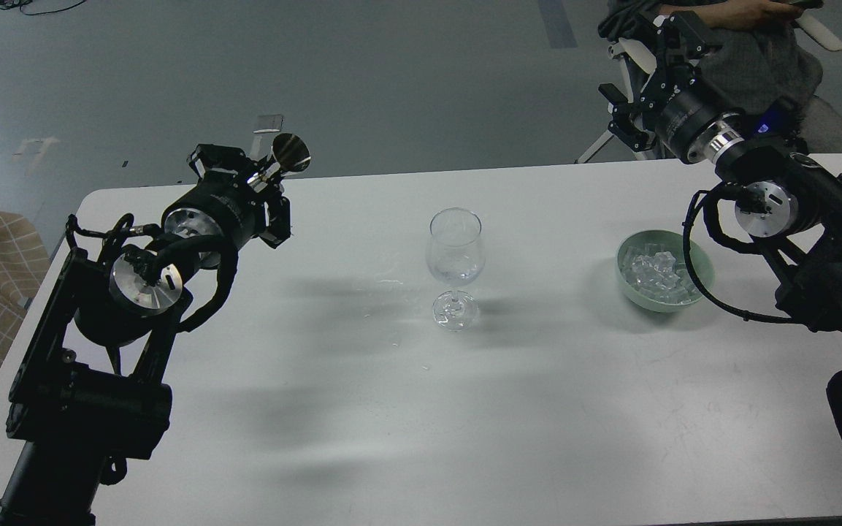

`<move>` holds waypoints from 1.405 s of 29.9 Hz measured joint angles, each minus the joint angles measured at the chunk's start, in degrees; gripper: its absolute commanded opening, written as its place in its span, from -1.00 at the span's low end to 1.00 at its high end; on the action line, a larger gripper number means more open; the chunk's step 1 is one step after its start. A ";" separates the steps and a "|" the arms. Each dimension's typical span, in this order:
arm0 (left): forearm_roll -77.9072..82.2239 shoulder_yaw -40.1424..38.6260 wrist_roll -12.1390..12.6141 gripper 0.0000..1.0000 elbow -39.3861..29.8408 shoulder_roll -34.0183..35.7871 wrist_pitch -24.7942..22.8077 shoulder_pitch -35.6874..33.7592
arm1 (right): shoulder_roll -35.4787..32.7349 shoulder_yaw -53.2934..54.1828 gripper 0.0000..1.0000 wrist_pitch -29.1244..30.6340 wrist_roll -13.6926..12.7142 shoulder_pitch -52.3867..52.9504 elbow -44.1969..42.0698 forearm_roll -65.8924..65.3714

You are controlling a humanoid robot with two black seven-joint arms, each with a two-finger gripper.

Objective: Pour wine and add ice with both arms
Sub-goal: 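Carry the jigger with the left gripper back away from the glass, then set the jigger upright on the table, open and withdraw the left gripper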

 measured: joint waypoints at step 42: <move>-18.22 -22.84 -6.26 -1.00 11.27 -9.37 -22.61 19.71 | 0.35 -0.48 1.00 -0.05 -0.09 -0.40 -0.03 -0.03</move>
